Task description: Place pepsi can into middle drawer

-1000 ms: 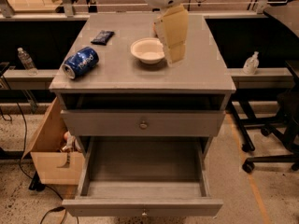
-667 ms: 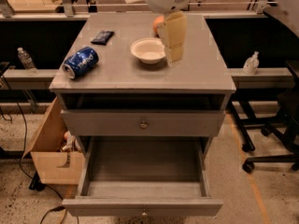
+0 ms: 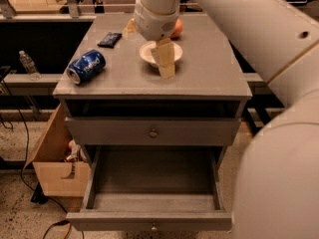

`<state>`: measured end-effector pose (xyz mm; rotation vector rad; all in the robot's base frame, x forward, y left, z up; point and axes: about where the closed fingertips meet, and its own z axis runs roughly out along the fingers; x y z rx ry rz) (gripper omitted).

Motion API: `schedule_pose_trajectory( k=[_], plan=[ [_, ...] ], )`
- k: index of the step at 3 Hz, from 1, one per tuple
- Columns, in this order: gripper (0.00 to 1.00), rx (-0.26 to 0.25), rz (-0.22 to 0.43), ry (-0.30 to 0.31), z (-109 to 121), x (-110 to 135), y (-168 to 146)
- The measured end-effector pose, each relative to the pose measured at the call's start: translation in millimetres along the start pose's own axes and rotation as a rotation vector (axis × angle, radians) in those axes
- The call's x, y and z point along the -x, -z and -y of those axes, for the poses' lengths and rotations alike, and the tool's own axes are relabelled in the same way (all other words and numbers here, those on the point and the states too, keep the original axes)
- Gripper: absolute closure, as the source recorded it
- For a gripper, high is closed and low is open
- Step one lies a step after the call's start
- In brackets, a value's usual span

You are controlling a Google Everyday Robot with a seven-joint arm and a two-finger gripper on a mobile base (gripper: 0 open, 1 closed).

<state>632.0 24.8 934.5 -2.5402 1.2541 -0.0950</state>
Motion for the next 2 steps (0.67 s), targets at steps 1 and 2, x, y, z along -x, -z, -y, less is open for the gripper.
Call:
schedule_pose_trajectory(
  k=[1,2],
  plan=[
    [0.0,0.001,-0.007,0.007,6.7,-0.2,-10.4],
    [0.0,0.01,0.013,0.016,14.2,3.8,-19.9]
  ],
)
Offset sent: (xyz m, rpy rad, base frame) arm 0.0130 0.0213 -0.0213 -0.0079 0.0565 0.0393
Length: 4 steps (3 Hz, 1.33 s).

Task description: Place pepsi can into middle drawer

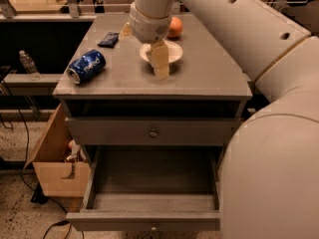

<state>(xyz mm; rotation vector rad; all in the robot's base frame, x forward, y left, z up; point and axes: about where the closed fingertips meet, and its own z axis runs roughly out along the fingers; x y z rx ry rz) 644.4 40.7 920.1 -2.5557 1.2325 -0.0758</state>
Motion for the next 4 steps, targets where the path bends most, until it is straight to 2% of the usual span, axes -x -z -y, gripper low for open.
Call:
schedule_pose_trajectory(
  k=[1,2,3,4],
  plan=[
    [0.0,0.046,0.001,0.096,30.8,11.1,-22.1],
    [0.0,0.033,0.012,0.232,80.0,41.5,-35.3],
    [0.0,0.009,0.007,0.289,114.7,61.8,-44.6],
    [0.0,-0.01,0.029,0.273,143.9,86.8,-64.2]
  ],
)
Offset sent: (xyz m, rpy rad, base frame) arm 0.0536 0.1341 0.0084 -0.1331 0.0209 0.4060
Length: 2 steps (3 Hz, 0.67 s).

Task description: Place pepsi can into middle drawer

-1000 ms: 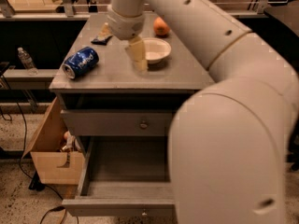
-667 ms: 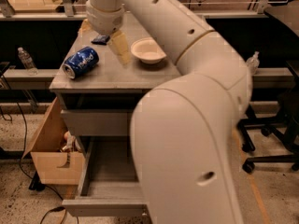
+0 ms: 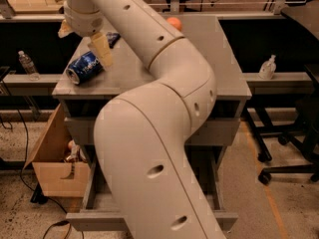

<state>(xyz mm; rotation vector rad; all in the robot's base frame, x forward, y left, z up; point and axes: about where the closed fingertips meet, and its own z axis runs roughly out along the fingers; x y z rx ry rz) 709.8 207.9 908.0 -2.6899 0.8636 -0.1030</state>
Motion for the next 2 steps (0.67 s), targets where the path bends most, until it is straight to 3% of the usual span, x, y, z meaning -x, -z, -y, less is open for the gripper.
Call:
schedule_pose_trajectory(
  k=[2],
  plan=[
    [0.0,0.02,0.029,-0.044,19.0,12.8,-32.3]
  ],
)
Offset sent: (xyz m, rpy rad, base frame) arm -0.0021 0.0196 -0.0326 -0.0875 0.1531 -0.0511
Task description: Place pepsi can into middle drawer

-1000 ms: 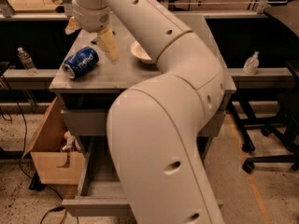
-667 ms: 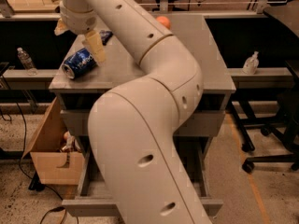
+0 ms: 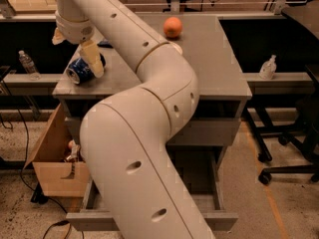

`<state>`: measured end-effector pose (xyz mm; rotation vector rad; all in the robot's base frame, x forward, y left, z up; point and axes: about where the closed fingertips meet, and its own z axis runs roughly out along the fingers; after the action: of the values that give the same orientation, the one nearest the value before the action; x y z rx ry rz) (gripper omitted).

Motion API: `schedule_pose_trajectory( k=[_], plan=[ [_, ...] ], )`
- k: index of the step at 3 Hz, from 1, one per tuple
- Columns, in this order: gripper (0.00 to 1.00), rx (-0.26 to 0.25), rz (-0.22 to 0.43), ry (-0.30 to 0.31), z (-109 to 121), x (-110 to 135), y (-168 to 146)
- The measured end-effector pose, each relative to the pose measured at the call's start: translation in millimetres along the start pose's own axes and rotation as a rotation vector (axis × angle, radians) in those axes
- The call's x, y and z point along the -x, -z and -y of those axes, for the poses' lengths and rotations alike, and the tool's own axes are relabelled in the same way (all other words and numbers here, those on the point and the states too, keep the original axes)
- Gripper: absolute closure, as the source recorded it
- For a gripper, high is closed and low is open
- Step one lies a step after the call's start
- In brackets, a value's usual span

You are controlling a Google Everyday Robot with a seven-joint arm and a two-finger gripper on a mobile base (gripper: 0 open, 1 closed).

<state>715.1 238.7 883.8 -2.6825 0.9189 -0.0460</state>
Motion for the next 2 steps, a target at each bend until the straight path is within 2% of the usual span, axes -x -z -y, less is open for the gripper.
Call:
schedule_pose_trajectory(
  k=[2],
  plan=[
    [0.02,0.033,0.019,-0.084,-13.4,-21.0,-24.4]
  ],
)
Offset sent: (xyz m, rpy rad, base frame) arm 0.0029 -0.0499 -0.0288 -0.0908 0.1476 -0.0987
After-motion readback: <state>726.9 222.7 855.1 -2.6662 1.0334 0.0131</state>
